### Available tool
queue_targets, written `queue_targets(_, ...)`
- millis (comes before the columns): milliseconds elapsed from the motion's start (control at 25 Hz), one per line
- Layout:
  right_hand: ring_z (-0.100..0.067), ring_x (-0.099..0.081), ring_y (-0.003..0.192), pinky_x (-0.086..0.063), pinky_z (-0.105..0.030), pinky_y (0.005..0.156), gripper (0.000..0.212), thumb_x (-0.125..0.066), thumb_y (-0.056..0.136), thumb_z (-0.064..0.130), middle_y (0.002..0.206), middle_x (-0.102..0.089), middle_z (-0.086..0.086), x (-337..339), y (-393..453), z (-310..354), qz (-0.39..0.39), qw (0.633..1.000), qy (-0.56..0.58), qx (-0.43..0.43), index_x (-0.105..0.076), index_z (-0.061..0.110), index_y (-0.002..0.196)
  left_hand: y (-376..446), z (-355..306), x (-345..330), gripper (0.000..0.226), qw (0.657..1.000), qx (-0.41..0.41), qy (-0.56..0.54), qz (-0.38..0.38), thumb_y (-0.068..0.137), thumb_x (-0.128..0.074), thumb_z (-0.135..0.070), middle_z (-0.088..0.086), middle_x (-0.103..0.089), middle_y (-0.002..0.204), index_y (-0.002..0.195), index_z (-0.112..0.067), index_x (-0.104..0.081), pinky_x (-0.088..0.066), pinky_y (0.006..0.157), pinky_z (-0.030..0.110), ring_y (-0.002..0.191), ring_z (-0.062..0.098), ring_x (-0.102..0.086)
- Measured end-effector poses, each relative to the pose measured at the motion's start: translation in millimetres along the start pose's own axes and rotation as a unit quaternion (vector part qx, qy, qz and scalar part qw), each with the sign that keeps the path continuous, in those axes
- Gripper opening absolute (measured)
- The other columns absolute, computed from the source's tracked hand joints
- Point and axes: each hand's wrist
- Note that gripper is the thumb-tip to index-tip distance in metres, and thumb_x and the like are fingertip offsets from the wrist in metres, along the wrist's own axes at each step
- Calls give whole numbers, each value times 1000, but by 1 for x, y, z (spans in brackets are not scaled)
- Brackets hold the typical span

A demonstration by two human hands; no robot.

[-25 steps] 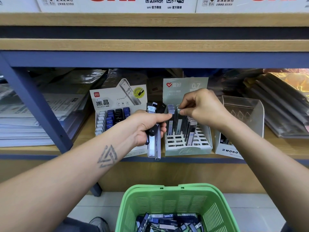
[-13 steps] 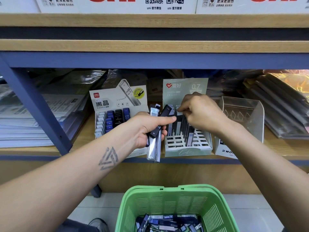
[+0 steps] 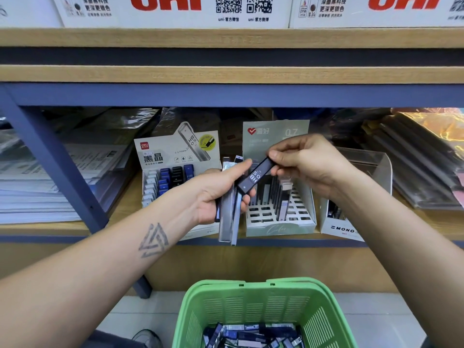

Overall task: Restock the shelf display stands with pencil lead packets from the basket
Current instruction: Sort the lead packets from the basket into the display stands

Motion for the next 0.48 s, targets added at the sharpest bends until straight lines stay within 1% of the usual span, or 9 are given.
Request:
queue_targets(120,-22,-72,64,-61,-24,65,11,-69,88,-5,79,-74,-18,8,2,-1,1,1000,0,11,-71,-1,97,-2,-1,8,29,1000,13,-5,7,90,-71,-35,12,-65,72,92,-6,-67,-50,46,23,53,15,-55)
queue_targets(240,-29,-75,79,-63,-29,73,18,-73,82,-9,84,-75,-18,13,-2,-1,51,998,-27,19,-71,0,97,-5,-7,15,18,1000,9,-18,-1,87,-74,-22,10,-63,70,82,-6,-67,-50,46,19,51,11,-54)
queue_targets(280,-31,-75,84,-62,-33,78,19,-76,80,-8,87,-76,-18,13,-4,1,67,995,-65,29,-72,2,95,-5,-11,18,15,1000,4,-23,-13,86,-75,-17,8,-62,68,80,-7,-66,-50,46,18,51,10,-54)
queue_targets(360,-29,-73,87,-60,-37,84,19,-83,77,1,91,-77,-10,5,-8,4,79,974,-200,68,-76,11,91,-7,-20,26,13,999,-10,-20,-49,83,-77,-9,5,-59,66,81,-8,-64,-49,45,18,49,9,-53)
queue_targets(440,-19,-71,85,-59,-36,86,18,-85,79,15,91,-76,3,-14,-11,5,89,929,-338,121,-76,20,94,-9,-27,33,15,996,-26,10,-85,83,-76,-6,5,-57,66,84,-9,-61,-48,41,17,45,8,-52)
queue_targets(480,-13,-69,85,-58,-35,85,18,-83,82,20,91,-74,7,-28,-12,2,94,904,-386,156,-75,22,98,-10,-29,36,15,994,-31,22,-99,85,-74,-5,5,-56,66,85,-9,-60,-47,40,16,43,7,-51)
Point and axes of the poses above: each hand's wrist, its own y-axis towards the middle knuckle, its own x-axis out of the back of the hand, z = x × y
